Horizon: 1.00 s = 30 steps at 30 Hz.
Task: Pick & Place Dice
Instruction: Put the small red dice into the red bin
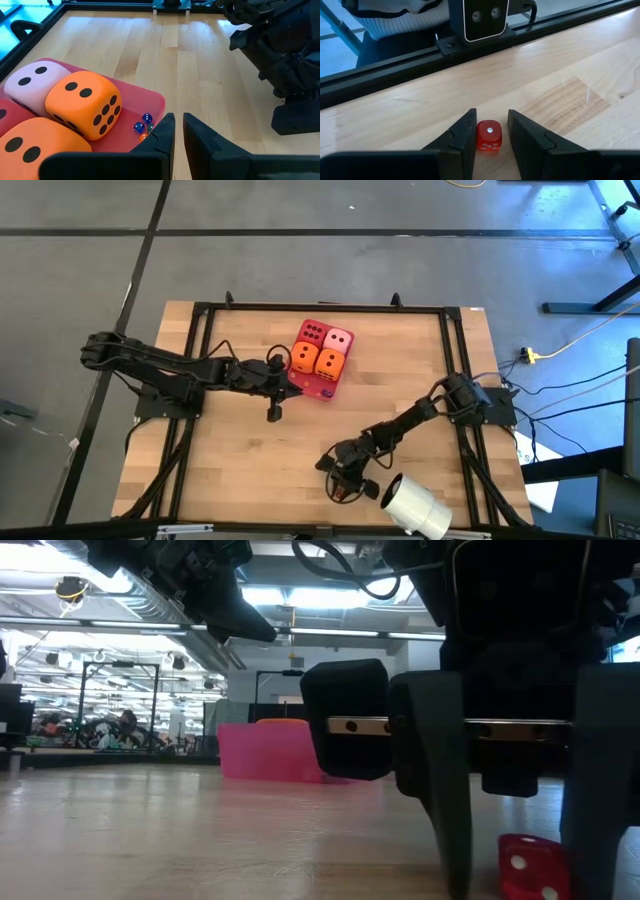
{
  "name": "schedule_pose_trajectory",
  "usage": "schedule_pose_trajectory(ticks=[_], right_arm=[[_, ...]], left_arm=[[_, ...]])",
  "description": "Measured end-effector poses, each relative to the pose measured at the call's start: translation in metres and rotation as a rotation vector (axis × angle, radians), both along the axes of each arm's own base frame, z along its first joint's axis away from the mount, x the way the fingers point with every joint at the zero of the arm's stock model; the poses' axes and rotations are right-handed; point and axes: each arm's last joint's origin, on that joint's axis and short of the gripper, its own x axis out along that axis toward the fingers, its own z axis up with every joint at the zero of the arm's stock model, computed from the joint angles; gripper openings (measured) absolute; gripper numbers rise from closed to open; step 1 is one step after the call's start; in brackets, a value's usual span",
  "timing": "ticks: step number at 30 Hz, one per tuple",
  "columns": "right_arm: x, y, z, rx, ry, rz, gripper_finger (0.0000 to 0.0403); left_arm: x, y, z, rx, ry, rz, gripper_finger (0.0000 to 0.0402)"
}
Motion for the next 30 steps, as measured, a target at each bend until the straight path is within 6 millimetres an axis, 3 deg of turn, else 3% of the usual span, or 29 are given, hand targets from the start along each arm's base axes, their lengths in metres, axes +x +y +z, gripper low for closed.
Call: schedule_pose_trajectory(ticks=[16, 25, 30], right_arm=[[0.0005, -0.0018, -0.0003, -0.001, 0.003, -0.008, 0.0109], [0.0005, -0.0018, -0.0003, 0.0, 0.003, -0.007, 0.0072], [0.0008, -0.0023, -0.0003, -0.001, 0.002, -0.01, 0.0071]], left_arm=[[0.0, 0.0, -0.0001, 0.0, 0.001, 0.0, 0.0031], [0.0, 0.0, -0.0001, -0.001, 0.001, 0.0, 0.0031], [0.0, 0.0, -0.0001, -0.001, 0.001, 0.0, 0.0031]])
